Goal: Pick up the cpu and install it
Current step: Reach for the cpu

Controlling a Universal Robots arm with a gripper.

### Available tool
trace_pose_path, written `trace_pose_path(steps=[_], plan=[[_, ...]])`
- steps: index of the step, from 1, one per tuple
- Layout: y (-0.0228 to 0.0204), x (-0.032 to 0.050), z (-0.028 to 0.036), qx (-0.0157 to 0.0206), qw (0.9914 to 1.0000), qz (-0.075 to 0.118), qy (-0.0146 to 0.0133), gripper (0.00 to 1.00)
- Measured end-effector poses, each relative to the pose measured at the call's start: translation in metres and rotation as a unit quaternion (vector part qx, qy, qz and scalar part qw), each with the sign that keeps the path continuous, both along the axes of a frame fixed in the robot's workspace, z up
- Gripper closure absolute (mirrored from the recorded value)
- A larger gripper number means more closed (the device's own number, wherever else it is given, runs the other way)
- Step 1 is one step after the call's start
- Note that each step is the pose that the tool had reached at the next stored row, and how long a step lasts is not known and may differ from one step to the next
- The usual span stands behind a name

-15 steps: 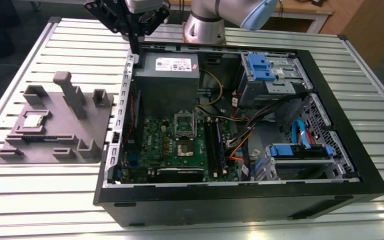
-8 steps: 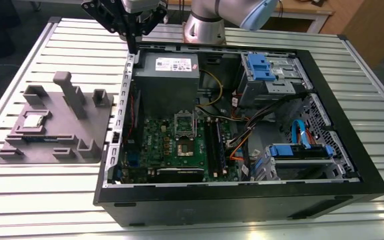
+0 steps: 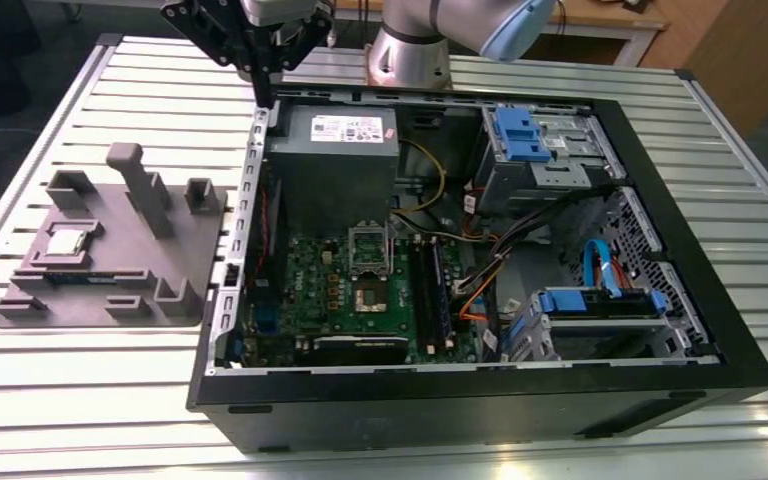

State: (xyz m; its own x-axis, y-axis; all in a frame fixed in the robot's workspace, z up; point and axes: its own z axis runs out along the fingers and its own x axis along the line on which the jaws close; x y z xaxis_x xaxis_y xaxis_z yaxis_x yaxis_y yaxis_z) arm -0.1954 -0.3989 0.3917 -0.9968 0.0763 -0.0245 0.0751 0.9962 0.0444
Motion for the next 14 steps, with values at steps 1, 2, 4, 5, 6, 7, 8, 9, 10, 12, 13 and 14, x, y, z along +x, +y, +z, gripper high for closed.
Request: trace_pose_path(steps=[1, 2, 4, 5, 6, 7, 8, 9, 10, 12, 13, 14], plan=[[0.0000, 0.0000, 0.0000, 0.0000, 1.00000, 0.000, 0.0000, 0.89], [0.0000, -0.0001, 0.0000, 0.0000, 1.00000, 0.000, 0.0000, 0.89], [0.0000, -0.0004, 0.0000, 0.0000, 1.00000, 0.000, 0.0000, 0.89], [0.0000, -0.0009, 0.0000, 0.0000, 1.00000, 0.000, 0.0000, 0.89], [0.0000, -0.0015, 0.0000, 0.0000, 1.00000, 0.000, 0.0000, 0.89], [0.0000, -0.0024, 0.0000, -0.0001, 1.00000, 0.000, 0.0000, 0.89], [0.0000, -0.0034, 0.0000, 0.0000, 1.00000, 0.000, 0.0000, 0.89], [0.0000, -0.0043, 0.0000, 0.0000, 1.00000, 0.000, 0.0000, 0.89], [0.0000, -0.0050, 0.0000, 0.0000, 1.00000, 0.000, 0.0000, 0.89], [0.0000, -0.0051, 0.0000, 0.0000, 1.00000, 0.000, 0.0000, 0.89], [0.0000, -0.0054, 0.0000, 0.0000, 1.00000, 0.000, 0.0000, 0.89], [0.0000, -0.0056, 0.0000, 0.0000, 1.00000, 0.000, 0.0000, 0.89]])
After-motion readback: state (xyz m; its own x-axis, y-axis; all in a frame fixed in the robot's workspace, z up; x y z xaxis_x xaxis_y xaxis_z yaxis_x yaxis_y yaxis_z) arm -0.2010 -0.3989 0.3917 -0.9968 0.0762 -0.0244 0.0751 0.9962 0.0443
